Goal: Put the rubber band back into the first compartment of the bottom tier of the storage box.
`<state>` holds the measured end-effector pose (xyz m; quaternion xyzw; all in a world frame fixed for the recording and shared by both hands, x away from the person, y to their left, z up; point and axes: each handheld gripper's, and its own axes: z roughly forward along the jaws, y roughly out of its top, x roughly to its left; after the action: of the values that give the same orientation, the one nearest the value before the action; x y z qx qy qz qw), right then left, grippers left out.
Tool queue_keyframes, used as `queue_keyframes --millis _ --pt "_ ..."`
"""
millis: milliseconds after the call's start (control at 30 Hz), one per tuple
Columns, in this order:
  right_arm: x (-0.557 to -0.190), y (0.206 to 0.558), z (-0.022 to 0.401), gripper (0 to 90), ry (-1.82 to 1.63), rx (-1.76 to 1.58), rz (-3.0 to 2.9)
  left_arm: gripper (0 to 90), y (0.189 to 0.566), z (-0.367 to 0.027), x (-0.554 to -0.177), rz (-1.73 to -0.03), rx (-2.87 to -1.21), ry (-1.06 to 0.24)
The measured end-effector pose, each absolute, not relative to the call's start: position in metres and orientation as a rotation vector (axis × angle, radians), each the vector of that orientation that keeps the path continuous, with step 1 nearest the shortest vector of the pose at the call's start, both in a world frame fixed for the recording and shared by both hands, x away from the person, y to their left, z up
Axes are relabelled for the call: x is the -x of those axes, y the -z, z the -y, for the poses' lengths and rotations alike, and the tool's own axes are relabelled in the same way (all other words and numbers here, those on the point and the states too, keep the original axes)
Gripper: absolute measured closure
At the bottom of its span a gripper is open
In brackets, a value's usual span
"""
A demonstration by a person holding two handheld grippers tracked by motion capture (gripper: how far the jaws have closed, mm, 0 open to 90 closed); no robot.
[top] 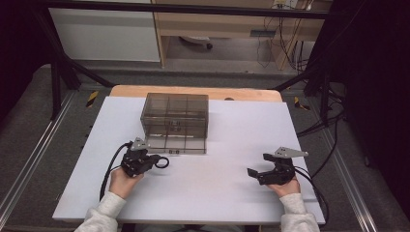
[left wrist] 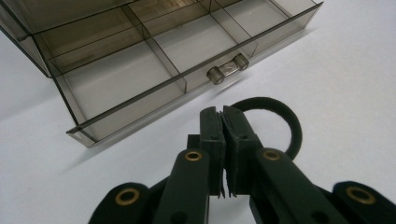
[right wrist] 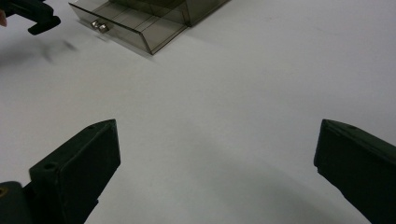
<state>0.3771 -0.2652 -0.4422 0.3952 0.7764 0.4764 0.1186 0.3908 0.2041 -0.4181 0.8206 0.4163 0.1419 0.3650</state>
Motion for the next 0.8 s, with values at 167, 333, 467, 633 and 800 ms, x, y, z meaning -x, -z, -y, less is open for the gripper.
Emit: queue_keyframes --millis 167,333,467,633,800 --pt "-0.377 0.442 0.265 1.1 -1.394 -1.155 -2.271 86.4 0.417 -0.205 -0.391 -1.068 -2.112 -0.375" --pt "-0.377 0.442 0.265 1.1 -1.394 -1.155 -2.271 86.4 0.415 -0.205 -0.391 -1.064 -2.113 -0.378" --pt "-0.377 0.442 0.265 1.1 -1.392 -1.154 -2.274 86.4 0.413 -0.206 -0.390 -1.066 -2.103 -0.379" --pt "-0.377 0.442 0.265 1.1 -1.393 -1.154 -2.272 86.4 0.410 -0.206 -0.390 -1.064 -2.103 -0.390" --pt "-0.377 0.442 0.265 1.1 -1.392 -1.155 -2.271 86.4 0.408 -0.208 -0.390 -1.065 -2.100 -0.397"
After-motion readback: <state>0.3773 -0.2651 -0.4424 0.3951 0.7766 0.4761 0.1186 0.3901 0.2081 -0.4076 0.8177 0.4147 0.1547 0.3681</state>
